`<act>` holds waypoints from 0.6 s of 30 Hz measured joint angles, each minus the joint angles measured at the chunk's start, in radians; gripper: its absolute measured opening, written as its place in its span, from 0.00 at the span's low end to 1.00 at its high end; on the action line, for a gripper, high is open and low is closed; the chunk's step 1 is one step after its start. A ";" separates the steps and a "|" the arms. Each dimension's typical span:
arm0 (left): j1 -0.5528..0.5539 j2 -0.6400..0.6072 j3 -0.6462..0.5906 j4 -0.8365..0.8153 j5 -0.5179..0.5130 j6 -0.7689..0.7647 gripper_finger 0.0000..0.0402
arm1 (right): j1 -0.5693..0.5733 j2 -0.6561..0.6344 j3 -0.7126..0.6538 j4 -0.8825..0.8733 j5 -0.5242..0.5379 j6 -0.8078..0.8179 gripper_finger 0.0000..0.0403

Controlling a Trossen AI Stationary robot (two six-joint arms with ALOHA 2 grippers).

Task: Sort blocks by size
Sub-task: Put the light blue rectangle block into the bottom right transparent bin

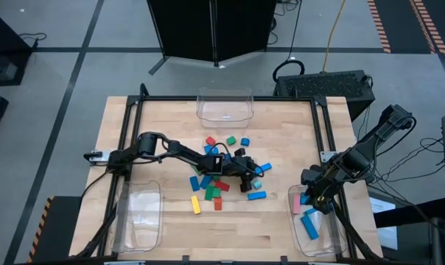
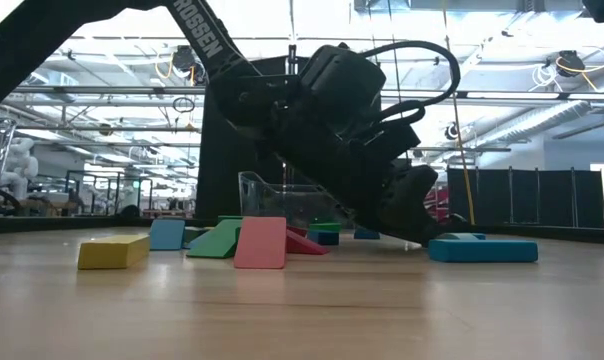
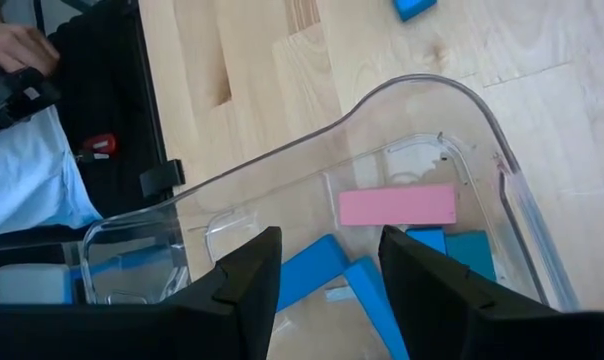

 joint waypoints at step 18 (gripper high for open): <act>0.015 -0.004 0.000 -0.007 0.005 0.001 0.25 | 0.000 0.000 0.000 0.003 0.234 -0.076 0.41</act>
